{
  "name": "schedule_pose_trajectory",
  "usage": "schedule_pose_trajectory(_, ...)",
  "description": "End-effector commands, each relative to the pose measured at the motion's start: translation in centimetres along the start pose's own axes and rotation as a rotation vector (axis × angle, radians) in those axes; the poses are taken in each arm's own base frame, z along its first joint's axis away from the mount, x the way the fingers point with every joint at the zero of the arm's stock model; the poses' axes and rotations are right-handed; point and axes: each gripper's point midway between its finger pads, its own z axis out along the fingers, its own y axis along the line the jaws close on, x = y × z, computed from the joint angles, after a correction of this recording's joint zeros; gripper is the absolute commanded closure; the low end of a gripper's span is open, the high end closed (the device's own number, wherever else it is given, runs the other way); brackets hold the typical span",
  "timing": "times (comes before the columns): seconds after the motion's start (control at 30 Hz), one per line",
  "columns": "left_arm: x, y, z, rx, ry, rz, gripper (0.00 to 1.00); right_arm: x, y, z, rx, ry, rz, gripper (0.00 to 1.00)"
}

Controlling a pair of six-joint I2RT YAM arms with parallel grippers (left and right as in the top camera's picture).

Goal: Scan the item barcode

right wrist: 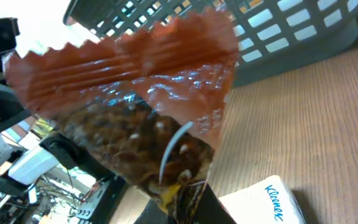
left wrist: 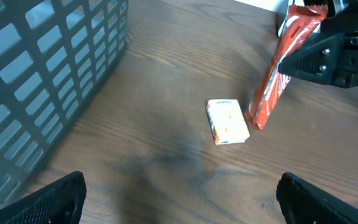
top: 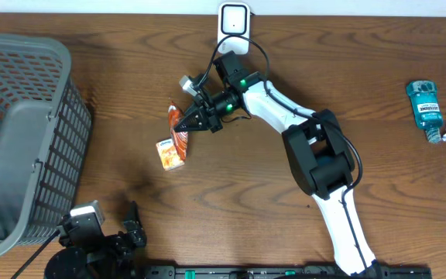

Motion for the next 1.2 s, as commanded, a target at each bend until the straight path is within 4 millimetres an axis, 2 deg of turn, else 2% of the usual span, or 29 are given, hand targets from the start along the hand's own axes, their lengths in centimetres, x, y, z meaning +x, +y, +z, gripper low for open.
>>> schedule_pose_trajectory(0.0, 0.0, -0.1, 0.0, 0.005, 0.001, -0.009, 0.02, 0.4, -0.7, 0.0, 0.054, 0.023, 0.161, 0.99)
schedule_pose_trajectory(0.07, 0.0, -0.1, 0.0, 0.005, 0.001, -0.009, 0.02, 1.0, -0.8, -0.5, 0.075, 0.029, 0.275, 0.99)
schedule_pose_trajectory(0.17, 0.0, -0.1, 0.0, 0.005, 0.001, -0.009, 0.02, 0.4, 1.5, -0.8, -0.048, -0.025, 0.357, 0.99)
schedule_pose_trajectory(0.27, 0.0, -0.1, 0.0, 0.005, 0.001, -0.009, 0.02, 1.9, 1.9, 0.0, -0.028, 0.011, 0.483, 0.99)
schedule_pose_trajectory(0.3, 0.0, -0.1, 0.0, 0.005, 0.001, -0.008, 0.02, 3.2, 1.4, 0.6, 0.03, 0.063, 0.533, 0.95)
schedule_pose_trajectory(0.33, 0.0, -0.1, 0.0, 0.005, 0.001, -0.009, 0.02, 6.6, -0.4, 1.1, 0.216, 0.208, 0.603, 0.94)
schedule_pose_trajectory(0.4, 0.0, -0.1, 0.0, 0.005, 0.001, -0.008, 0.02, 11.6, -3.2, 0.4, 0.54, 0.431, 0.664, 0.96)
schedule_pose_trajectory(0.47, 0.0, -0.1, 0.0, 0.005, 0.001, -0.009, 0.02, 13.8, -4.4, 0.1, 0.721, 0.56, 0.644, 0.97)
schedule_pose_trajectory(0.63, 0.0, -0.1, 0.0, 0.005, 0.001, -0.009, 0.02, 15.9, -5.4, -0.2, 0.956, 0.727, 0.552, 0.97)
schedule_pose_trajectory(0.77, 0.0, -0.1, 0.0, 0.005, 0.001, -0.009, 0.02, 16.4, -5.7, -0.5, 1.055, 0.8, 0.484, 0.95)
schedule_pose_trajectory(0.87, 0.0, -0.1, 0.0, 0.005, 0.001, -0.009, 0.02, 16.1, -6.0, -1.5, 1.128, 0.836, 0.448, 0.77)
schedule_pose_trajectory(0.97, 0.0, -0.1, 0.0, 0.005, 0.001, -0.009, 0.02, 14.7, -5.4, -2.2, 1.16, 0.851, 0.441, 0.44)
schedule_pose_trajectory(1.0, 0.0, -0.1, 0.0, 0.005, 0.001, -0.008, 0.02, 14.1, -5.1, -2.6, 1.174, 0.854, 0.437, 0.19)
schedule_pose_trajectory(1.03, 0.0, -0.1, 0.0, 0.005, 0.001, -0.009, 0.02, 13.1, -4.7, -3.0, 1.196, 0.859, 0.429, 0.03)
schedule_pose_trajectory(1.17, 0.0, -0.1, 0.0, 0.005, 0.001, -0.008, 0.02, 9.2, -3.0, -3.8, 1.25, 0.848, 0.383, 0.01)
